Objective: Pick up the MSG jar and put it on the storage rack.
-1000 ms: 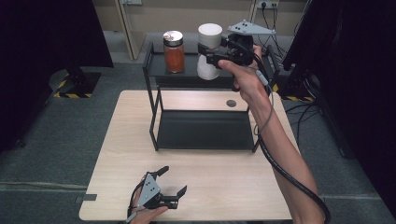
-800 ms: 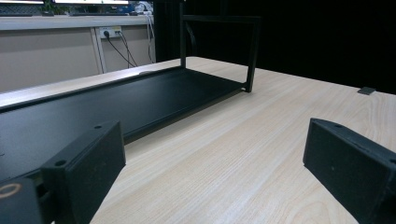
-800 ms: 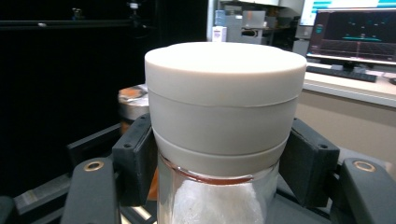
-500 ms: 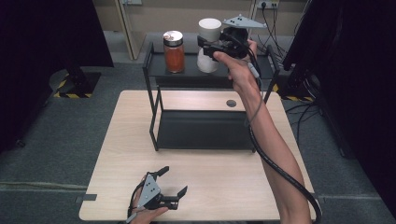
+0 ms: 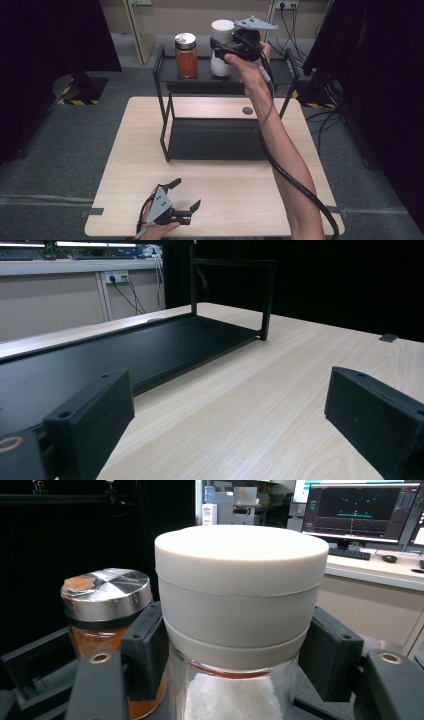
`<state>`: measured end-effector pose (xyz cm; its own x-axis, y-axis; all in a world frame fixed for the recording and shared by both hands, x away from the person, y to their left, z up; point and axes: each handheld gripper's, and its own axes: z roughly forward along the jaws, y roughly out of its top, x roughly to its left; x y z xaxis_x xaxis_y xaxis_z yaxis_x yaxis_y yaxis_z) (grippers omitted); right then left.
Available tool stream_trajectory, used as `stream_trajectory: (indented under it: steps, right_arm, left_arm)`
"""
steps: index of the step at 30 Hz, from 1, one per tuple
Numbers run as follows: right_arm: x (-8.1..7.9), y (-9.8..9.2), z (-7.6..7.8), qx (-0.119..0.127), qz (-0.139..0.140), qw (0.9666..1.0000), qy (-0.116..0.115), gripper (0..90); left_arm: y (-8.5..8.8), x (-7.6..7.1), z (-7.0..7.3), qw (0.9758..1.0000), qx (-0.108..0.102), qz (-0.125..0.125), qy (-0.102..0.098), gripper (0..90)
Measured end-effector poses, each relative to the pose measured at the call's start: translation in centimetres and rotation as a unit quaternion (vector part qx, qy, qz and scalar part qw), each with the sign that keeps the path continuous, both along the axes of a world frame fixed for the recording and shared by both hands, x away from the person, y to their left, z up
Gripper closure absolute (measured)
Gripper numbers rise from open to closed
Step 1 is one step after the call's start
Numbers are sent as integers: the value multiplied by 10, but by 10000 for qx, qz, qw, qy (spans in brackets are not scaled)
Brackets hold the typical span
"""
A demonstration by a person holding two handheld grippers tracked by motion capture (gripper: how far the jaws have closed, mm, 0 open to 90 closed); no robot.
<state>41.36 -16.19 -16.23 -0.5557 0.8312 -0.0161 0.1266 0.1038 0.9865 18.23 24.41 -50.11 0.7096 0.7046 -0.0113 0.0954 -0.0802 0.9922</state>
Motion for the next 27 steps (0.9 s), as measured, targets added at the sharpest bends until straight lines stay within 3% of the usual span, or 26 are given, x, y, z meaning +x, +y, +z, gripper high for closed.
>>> stream_trajectory:
  steps: [24,27]
  right_arm:
    - [6,4,-12,45,-87,9999,-37,348]
    - [4,4,-12,-3,-131,9999,-109,281]
  left_arm:
    - [-1,0,0,10000,19,-16,-6,51]
    - [-1,0,0,10000,20,-24,-3,51]
